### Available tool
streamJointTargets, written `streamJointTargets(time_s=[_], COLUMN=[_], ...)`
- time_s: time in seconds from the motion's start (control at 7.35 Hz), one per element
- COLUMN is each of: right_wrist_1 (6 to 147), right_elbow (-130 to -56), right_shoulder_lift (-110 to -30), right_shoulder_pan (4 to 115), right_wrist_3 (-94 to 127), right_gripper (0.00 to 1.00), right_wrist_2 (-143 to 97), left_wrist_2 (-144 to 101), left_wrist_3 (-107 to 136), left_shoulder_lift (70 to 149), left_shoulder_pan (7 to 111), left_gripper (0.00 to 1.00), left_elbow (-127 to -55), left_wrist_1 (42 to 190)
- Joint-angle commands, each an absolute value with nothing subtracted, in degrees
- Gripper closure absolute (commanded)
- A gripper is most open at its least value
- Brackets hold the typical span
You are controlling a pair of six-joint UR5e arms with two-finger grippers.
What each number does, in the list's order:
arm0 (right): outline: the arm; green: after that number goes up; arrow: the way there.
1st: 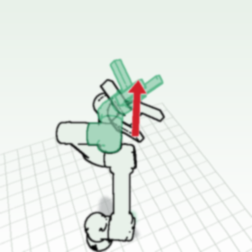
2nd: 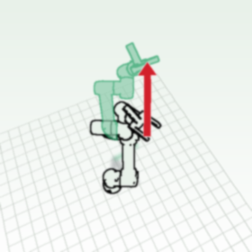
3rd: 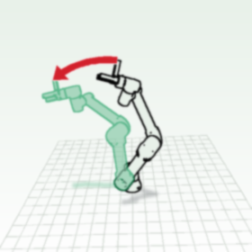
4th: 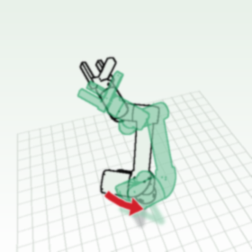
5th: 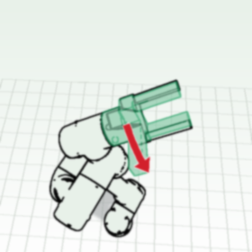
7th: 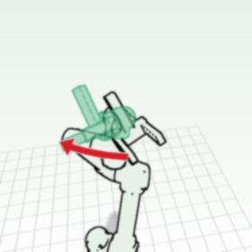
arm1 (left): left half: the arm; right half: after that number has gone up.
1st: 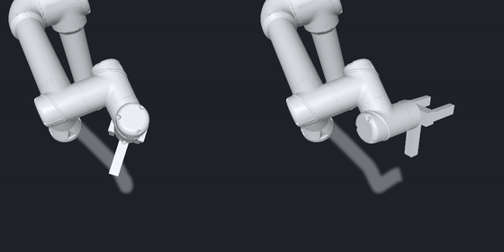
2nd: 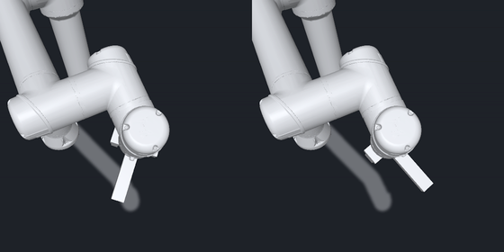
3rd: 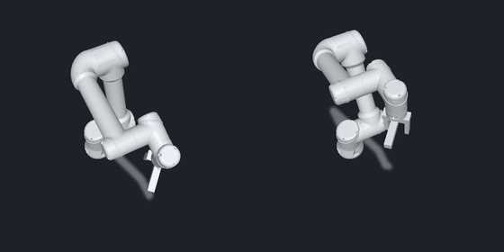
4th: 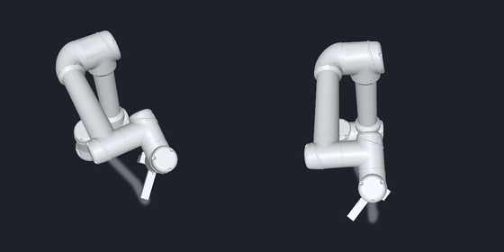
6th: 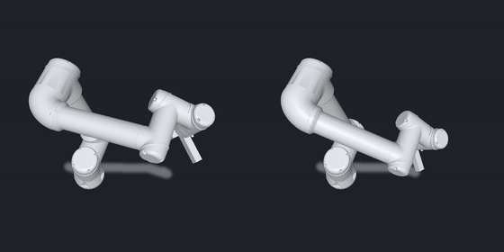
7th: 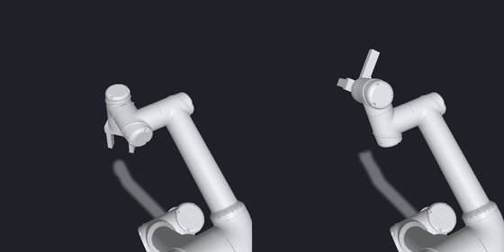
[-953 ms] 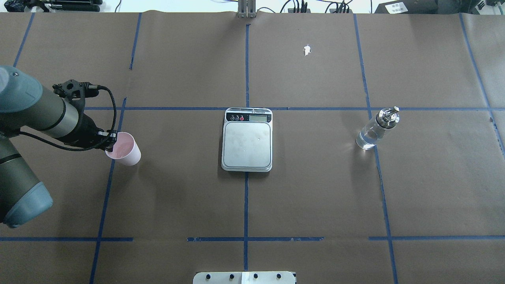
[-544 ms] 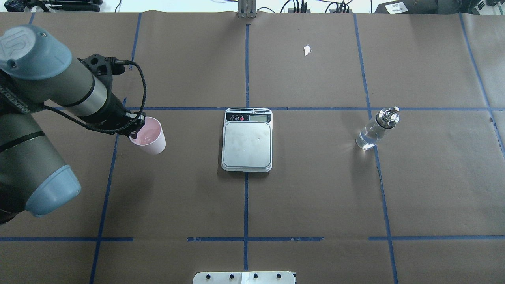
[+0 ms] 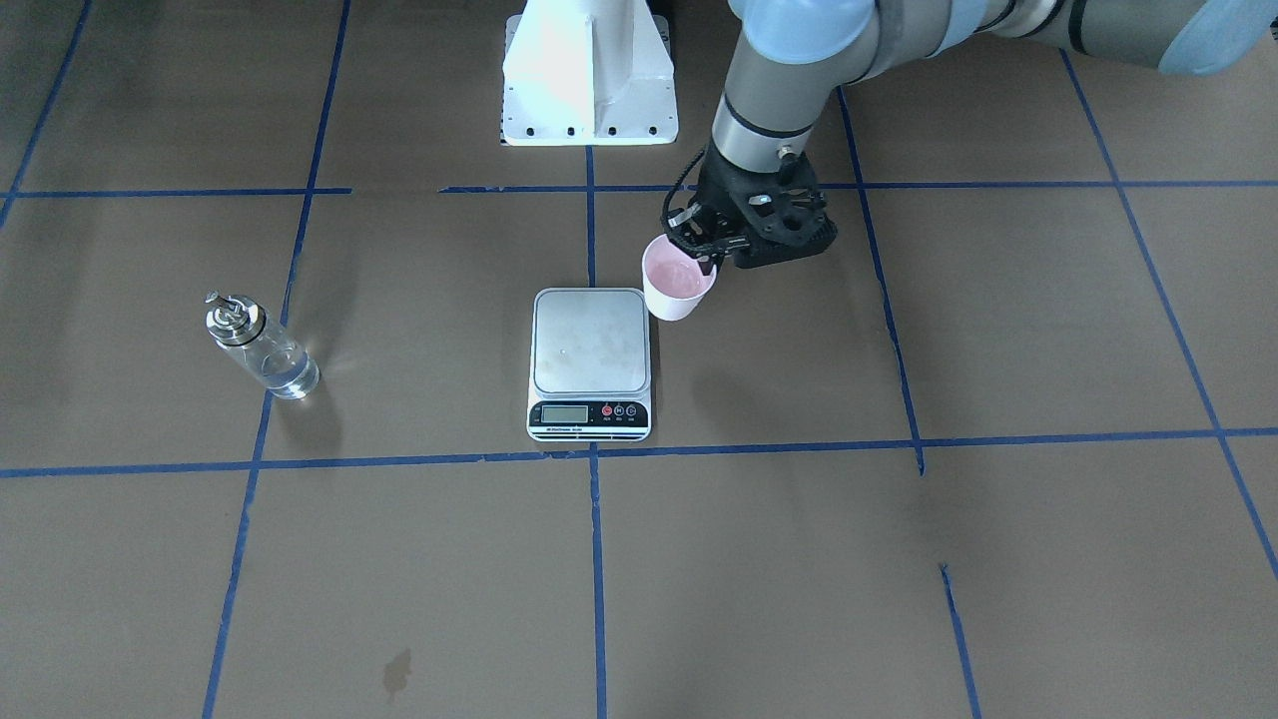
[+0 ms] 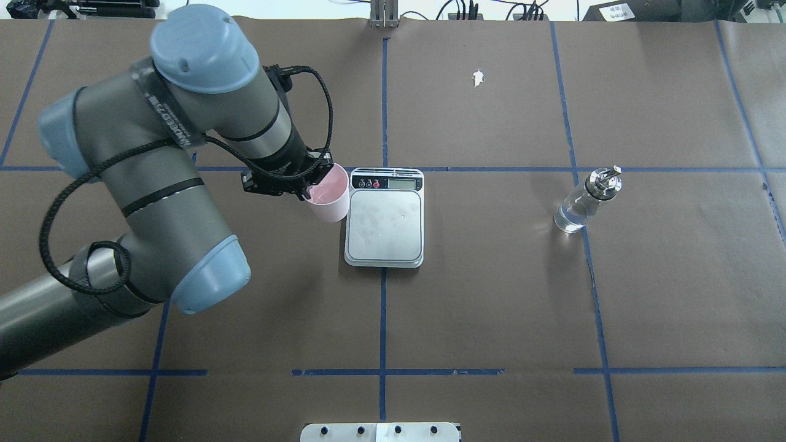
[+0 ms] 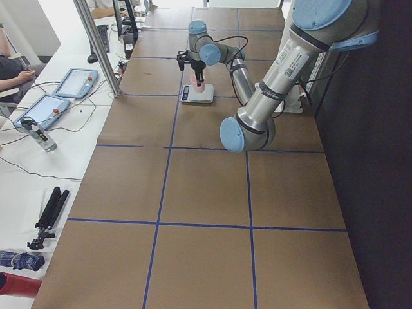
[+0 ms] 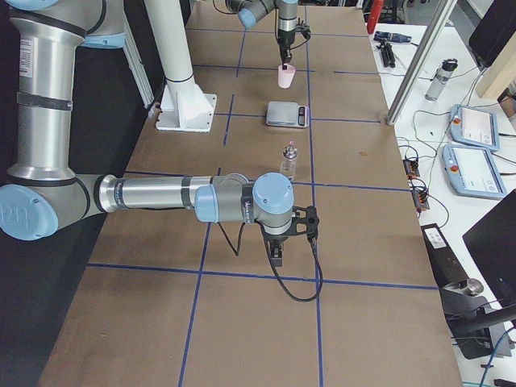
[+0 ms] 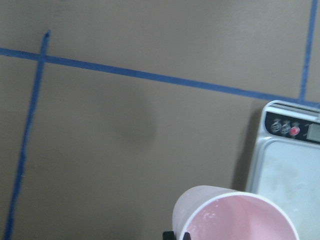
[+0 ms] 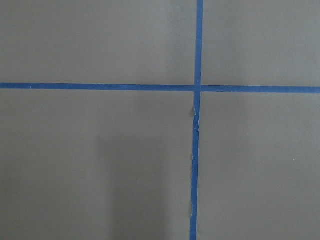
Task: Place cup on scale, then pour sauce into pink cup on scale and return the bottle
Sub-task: 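Carry the pink cup with the left gripper onto the scale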
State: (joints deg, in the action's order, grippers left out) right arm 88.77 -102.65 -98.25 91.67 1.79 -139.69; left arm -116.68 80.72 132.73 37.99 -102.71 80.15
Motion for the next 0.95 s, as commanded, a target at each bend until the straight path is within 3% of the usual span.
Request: streamJointTargets(time_s=[0.0,0.82], right_wrist_1=[88.8,88.8], right_elbow=[-102.8,-103.1], right_shoulder_lift=[-98.3,-98.2], right_shoulder_pan=[91.7,91.7], right_wrist_3=[1.8,1.8], right_gripper=[0.00,0.00], right_wrist_2=[-139.7,-140.0], left_wrist_2=[-115.5,-113.9], left_wrist_3=[85.7,86.6], left_shoulder_lift=[136.0,138.4], left_shoulder_pan=[34.9,34.0], left_gripper=[1.00,1.00], left_elbow=[-96.2,-89.2], left_wrist_1=[85.3,90.9])
